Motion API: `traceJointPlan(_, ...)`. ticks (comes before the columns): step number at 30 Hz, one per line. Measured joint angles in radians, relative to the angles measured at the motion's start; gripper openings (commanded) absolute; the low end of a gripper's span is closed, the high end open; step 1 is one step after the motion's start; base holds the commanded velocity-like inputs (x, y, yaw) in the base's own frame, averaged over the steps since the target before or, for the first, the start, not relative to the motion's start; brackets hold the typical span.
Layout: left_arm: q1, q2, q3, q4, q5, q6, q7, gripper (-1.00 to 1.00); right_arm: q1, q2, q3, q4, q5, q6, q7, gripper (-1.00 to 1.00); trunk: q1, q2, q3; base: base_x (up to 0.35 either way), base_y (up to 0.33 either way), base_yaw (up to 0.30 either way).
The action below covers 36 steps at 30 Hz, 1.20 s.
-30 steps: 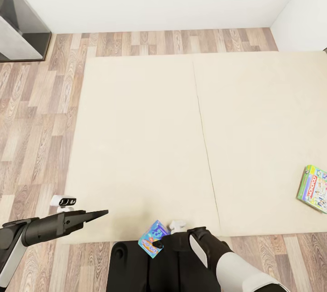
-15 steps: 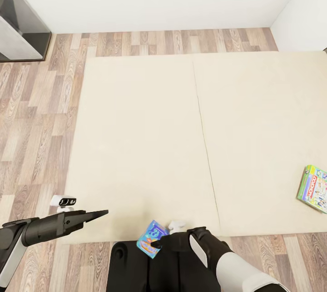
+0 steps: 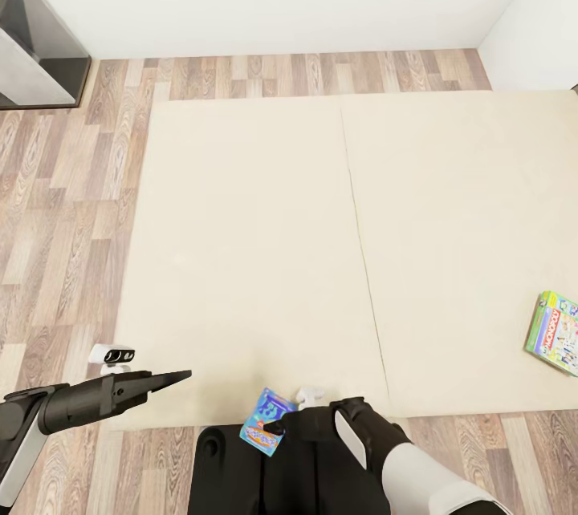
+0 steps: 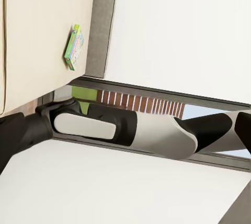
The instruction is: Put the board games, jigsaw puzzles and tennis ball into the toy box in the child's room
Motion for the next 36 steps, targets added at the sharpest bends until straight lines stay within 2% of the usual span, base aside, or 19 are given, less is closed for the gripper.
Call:
traceJointPlan(6, 0.0, 0.0, 0.0, 0.0, -0.001, 0.0, 0.0, 1.0, 0.0, 0.0, -0.001, -0.006, -0.001, 0.009, 0.008, 1.0, 0.0, 0.0, 0.0, 0.0, 0.0, 0.0)
traceJointPlan(17, 0.0, 0.0, 0.0, 0.0, -0.002, 0.0, 0.0, 1.0, 0.0, 0.0, -0.003, -0.091, -0.003, 0.06, 0.015, 1.0, 0.0, 0.0, 0.0, 0.0, 0.0, 0.0)
traceJointPlan(28, 0.0, 0.0, 0.0, 0.0, -0.002, 0.0, 0.0, 1.0, 0.0, 0.0, -0.003, -0.105, -0.006, 0.065, 0.015, 1.0, 0.0, 0.0, 0.0, 0.0, 0.0, 0.0)
traceJointPlan(33, 0.0, 0.0, 0.0, 0.0, -0.001, 0.0, 0.0, 1.0, 0.0, 0.0, -0.003, -0.13, -0.055, 0.066, 0.016, 1.0, 0.0, 0.0, 0.0, 0.0, 0.0, 0.0)
traceJointPlan(36, 0.0, 0.0, 0.0, 0.0, -0.001, 0.0, 0.0, 1.0, 0.0, 0.0, -0.003, -0.135, -0.066, 0.065, 0.017, 1.0, 0.0, 0.0, 0.0, 0.0, 0.0, 0.0)
